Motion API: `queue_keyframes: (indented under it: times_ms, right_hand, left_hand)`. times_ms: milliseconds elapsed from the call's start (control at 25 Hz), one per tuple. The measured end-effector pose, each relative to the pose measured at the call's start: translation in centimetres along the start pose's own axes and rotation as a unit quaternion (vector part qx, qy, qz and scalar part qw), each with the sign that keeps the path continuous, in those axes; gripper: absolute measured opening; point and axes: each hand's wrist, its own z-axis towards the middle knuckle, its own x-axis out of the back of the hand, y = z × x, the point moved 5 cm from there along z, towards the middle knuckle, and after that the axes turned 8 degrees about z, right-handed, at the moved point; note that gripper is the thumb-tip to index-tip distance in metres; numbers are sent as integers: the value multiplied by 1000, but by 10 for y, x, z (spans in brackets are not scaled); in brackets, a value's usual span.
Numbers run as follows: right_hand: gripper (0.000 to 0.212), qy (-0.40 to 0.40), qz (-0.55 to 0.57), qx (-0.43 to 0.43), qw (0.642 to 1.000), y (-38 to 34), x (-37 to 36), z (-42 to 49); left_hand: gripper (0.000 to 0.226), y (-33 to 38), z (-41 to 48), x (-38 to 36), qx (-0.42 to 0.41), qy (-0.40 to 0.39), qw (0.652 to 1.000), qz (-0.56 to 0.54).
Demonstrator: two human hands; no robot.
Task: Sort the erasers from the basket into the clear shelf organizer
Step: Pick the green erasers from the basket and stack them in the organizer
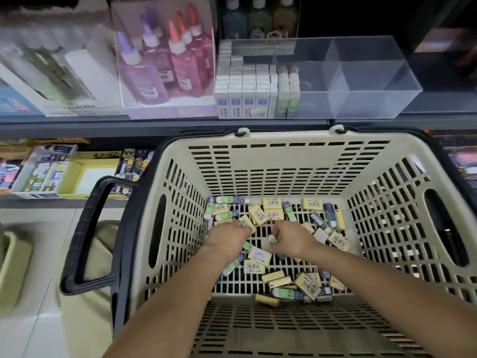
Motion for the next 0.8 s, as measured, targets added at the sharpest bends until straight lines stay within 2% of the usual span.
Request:
queue_keyframes:
  times_ms: [80,120,200,320,440,600,720,800]
  right_hand:
    - [28,-2,96,-10,995,-1,7,3]
    - [22,-2,175,-15,984,-4,14,5]
    - [17,-2,318,-21,948,-11,27,5]
    - [19,-4,402,-19,915,-16,34,0]
    - [26,-14,413,-3,911,-21,34,-5]
    - [27,-3,399,22,917,-28,36,-6]
    - [15,-16,402,32,915,-30,39,-7]
    - [6,-4,407,5,913,-17,54,-4]
  left_hand:
    - [16,-3,2,3,35,-2,992,-120]
    - [13,-5,3,5,61,-14,972,-227]
    - [17,-5,5,11,90,-51,888,-448]
    - [32,6,2,23,100,-86,763,-633]
    - [25,10,-1,20,110,-124,678,-716]
    - [16,5,-4,21,114,-142,630,-755]
    - [26,9,-5,24,112,-157,584,-789]
    - [33,14,-6,25,104,-163,570,-799]
